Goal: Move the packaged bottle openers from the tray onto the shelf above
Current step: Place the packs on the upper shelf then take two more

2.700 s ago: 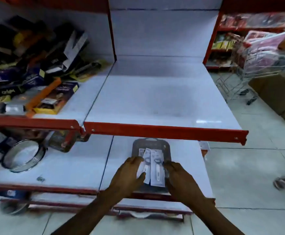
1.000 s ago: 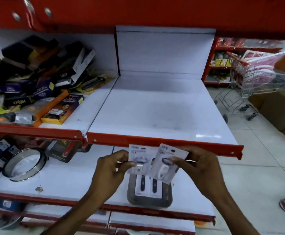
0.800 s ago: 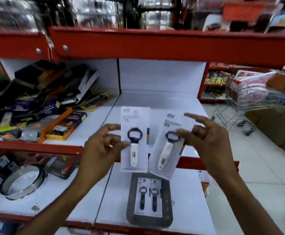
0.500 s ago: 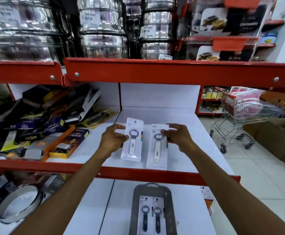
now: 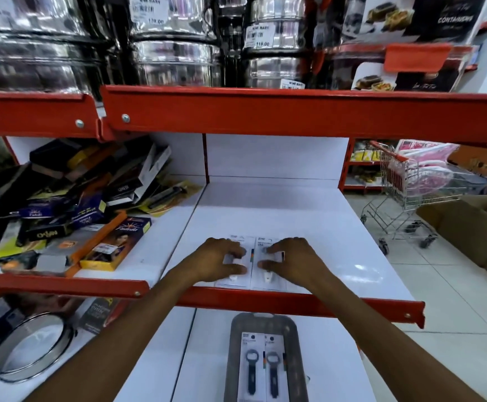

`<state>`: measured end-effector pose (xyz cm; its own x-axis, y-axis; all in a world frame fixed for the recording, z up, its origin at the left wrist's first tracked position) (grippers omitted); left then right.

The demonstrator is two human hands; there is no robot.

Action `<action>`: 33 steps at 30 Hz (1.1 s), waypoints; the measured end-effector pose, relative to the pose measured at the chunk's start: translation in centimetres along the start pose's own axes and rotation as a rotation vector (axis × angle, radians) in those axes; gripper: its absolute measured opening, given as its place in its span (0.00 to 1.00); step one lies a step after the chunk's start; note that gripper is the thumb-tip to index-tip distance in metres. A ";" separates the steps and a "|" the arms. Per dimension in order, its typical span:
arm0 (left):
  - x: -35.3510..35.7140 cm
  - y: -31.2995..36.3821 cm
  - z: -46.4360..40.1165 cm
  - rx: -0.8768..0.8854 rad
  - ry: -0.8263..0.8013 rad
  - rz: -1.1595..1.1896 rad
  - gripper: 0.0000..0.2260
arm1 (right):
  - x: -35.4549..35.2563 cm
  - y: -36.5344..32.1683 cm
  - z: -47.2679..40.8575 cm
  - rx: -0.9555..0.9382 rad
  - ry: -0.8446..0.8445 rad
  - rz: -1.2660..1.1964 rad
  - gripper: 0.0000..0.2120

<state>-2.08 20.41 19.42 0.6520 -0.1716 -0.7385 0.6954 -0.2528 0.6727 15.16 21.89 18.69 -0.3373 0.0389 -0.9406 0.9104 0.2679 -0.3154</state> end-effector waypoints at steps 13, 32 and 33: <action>0.7 0.1 1.6 0.030 0.018 -0.032 0.23 | 0.3 -0.5 2.0 -0.036 -0.034 0.069 0.23; 16.9 -5.3 12.3 -0.021 -0.106 -0.023 0.18 | 13.7 4.7 15.9 0.129 -0.225 -0.078 0.13; 18.3 -6.7 11.5 -0.072 -0.165 -0.046 0.23 | 15.7 5.3 15.4 0.140 -0.291 -0.055 0.15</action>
<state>1.72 8.01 0.82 0.5651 -0.3168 -0.7618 0.7466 -0.1965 0.6356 18.38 9.10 0.27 -0.3222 -0.2543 -0.9119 0.9236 0.1267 -0.3617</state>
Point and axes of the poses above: each hand's wrist, its own z-axis away from the middle knuckle, its own x-axis out of the palm, y = z × x, the point moved 8 cm from there along -z, towards the middle knuckle, and after that the axes turned 12 degrees about z, right-handed, at the moved point
